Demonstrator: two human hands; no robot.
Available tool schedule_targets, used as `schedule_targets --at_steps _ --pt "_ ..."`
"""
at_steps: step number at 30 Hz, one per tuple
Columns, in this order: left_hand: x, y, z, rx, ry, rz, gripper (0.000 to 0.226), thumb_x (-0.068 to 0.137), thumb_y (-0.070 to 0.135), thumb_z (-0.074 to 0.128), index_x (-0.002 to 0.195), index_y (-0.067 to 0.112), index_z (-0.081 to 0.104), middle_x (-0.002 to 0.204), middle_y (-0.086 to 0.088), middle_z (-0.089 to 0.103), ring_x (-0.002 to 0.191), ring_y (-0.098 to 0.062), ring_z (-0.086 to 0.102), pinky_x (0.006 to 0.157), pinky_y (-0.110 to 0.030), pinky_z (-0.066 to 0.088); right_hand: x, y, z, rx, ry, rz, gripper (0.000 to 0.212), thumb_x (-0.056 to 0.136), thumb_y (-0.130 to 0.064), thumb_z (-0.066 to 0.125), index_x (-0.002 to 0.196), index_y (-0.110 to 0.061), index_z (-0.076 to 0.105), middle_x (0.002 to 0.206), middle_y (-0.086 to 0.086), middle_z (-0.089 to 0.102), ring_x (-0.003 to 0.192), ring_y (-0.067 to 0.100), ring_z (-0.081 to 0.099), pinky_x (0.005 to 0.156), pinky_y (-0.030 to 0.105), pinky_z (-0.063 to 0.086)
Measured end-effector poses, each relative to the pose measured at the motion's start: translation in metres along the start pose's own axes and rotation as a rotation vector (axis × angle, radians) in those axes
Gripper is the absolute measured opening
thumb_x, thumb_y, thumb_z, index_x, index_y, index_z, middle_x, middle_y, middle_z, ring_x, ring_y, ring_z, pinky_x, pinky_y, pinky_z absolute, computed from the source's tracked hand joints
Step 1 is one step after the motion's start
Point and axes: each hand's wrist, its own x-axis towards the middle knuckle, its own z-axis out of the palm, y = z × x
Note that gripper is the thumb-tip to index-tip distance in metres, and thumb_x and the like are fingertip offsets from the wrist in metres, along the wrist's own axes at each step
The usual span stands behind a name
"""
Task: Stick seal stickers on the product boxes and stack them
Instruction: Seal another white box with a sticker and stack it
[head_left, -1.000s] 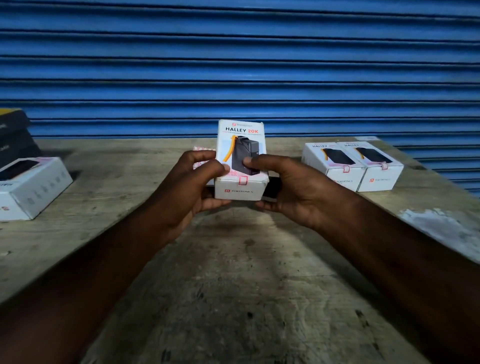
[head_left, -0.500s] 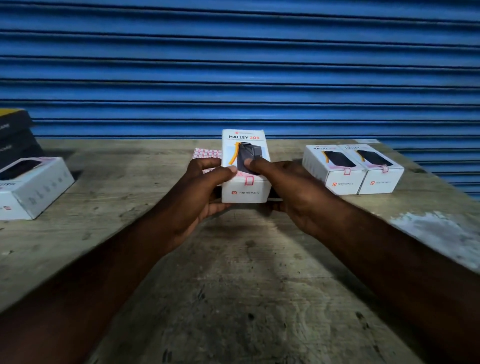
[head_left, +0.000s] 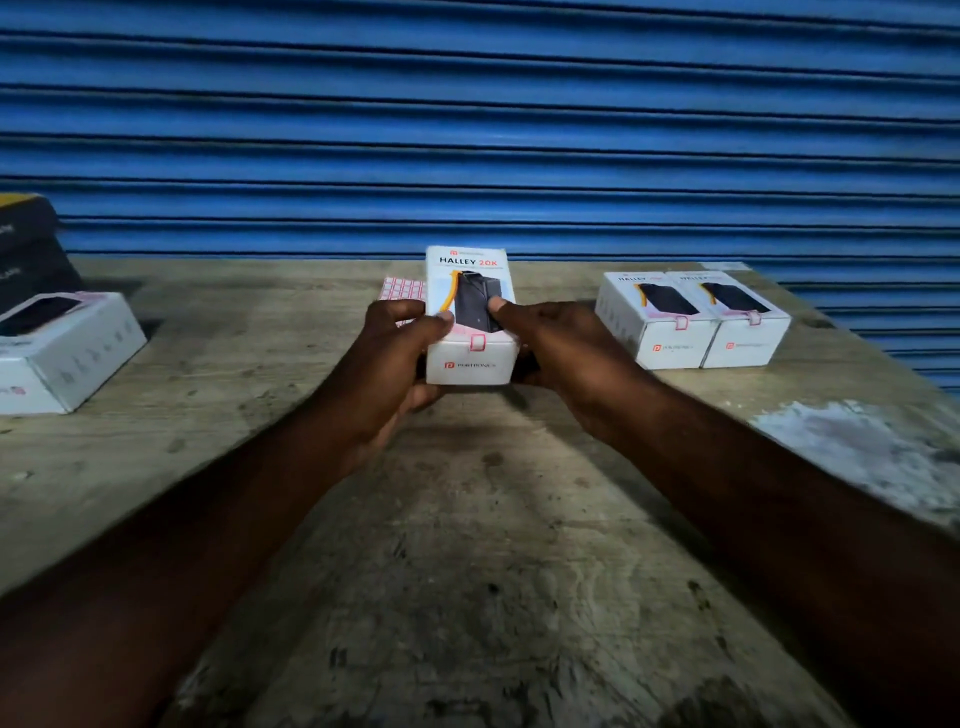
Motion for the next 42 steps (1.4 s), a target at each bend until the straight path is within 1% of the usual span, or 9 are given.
schedule_targets --at_steps 4,8,12,22,26,30,35,38,42 --pt "-0.003 0.002 -0.002 0.014 -0.01 0.036 0.021 0.102 0.018 0.052 0.121 0.01 0.049 0.097 -0.008 0.069 0.083 -0.016 0.07 0.067 -0.034 0.062 -0.001 0.0 0.002 -0.155 -0.017 -0.158 0.036 0.086 -0.045 0.069 0.099 -0.011 0.075 0.098 0.005 0.077 0.093 0.02 0.073 0.091 0.046 0.057" --pt "-0.003 0.006 -0.005 0.078 0.002 0.083 0.017 0.103 0.021 0.049 0.095 0.016 0.063 0.074 0.002 0.074 0.07 -0.012 0.071 0.067 -0.033 0.061 -0.006 0.003 0.007 -0.329 0.0 -0.399 0.04 0.082 -0.04 0.075 0.117 -0.021 0.07 0.11 -0.01 0.074 0.101 0.003 0.069 0.093 0.036 0.056" --pt "-0.003 0.007 -0.007 0.122 0.037 0.076 0.027 0.101 0.03 0.055 0.115 0.008 0.063 0.098 -0.011 0.074 0.088 -0.025 0.074 0.071 -0.037 0.061 -0.008 0.0 0.002 -0.437 -0.005 -0.475 0.04 0.085 -0.042 0.072 0.121 -0.025 0.068 0.11 -0.012 0.074 0.099 0.0 0.069 0.088 0.035 0.058" --pt "-0.009 0.008 -0.007 0.191 0.01 0.134 0.016 0.097 0.032 0.062 0.104 0.018 0.066 0.109 -0.01 0.074 0.098 -0.022 0.073 0.08 -0.039 0.062 -0.003 0.003 -0.007 -0.648 -0.085 -0.519 0.052 0.088 -0.035 0.064 0.138 -0.034 0.05 0.121 -0.014 0.069 0.102 0.001 0.068 0.094 0.033 0.054" --pt "-0.008 0.003 -0.012 0.433 0.094 0.262 0.044 0.076 0.063 0.07 0.108 0.032 0.065 0.109 0.007 0.073 0.099 -0.011 0.072 0.089 -0.043 0.058 -0.003 0.002 -0.008 -0.49 -0.107 -0.468 0.046 0.089 -0.038 0.056 0.135 -0.04 0.053 0.126 -0.016 0.067 0.112 0.006 0.065 0.097 0.044 0.053" --pt "-0.008 0.003 -0.015 0.599 0.048 0.406 0.048 0.085 0.055 0.062 0.124 0.028 0.062 0.116 0.008 0.071 0.106 -0.012 0.068 0.093 -0.047 0.056 -0.004 -0.001 -0.007 -0.321 -0.051 -0.437 0.036 0.091 -0.039 0.062 0.126 -0.03 0.064 0.118 -0.013 0.071 0.109 0.001 0.065 0.093 0.043 0.056" --pt "-0.007 0.004 -0.013 0.472 -0.111 0.414 0.041 0.082 0.046 0.059 0.123 0.041 0.059 0.126 0.009 0.067 0.111 -0.014 0.068 0.098 -0.048 0.053 -0.004 -0.002 -0.006 -0.344 0.113 -0.464 0.039 0.089 -0.042 0.068 0.123 -0.023 0.064 0.11 -0.014 0.071 0.096 -0.005 0.066 0.087 0.033 0.058" --pt "-0.006 0.004 -0.01 0.264 -0.072 0.323 0.029 0.093 0.034 0.065 0.121 0.026 0.061 0.118 0.0 0.071 0.109 -0.021 0.069 0.095 -0.047 0.056 -0.003 0.0 -0.007 -0.384 0.016 -0.507 0.044 0.091 -0.035 0.068 0.132 -0.021 0.059 0.118 -0.012 0.07 0.103 -0.004 0.066 0.091 0.028 0.056" --pt "-0.005 0.0 -0.01 0.205 0.052 0.254 0.061 0.08 0.05 0.075 0.126 0.018 0.05 0.119 -0.002 0.07 0.104 -0.018 0.071 0.09 -0.045 0.058 -0.003 0.008 -0.002 -0.438 -0.095 -0.528 0.06 0.089 -0.018 0.071 0.143 -0.018 0.046 0.133 -0.009 0.062 0.113 0.001 0.064 0.09 0.023 0.056"
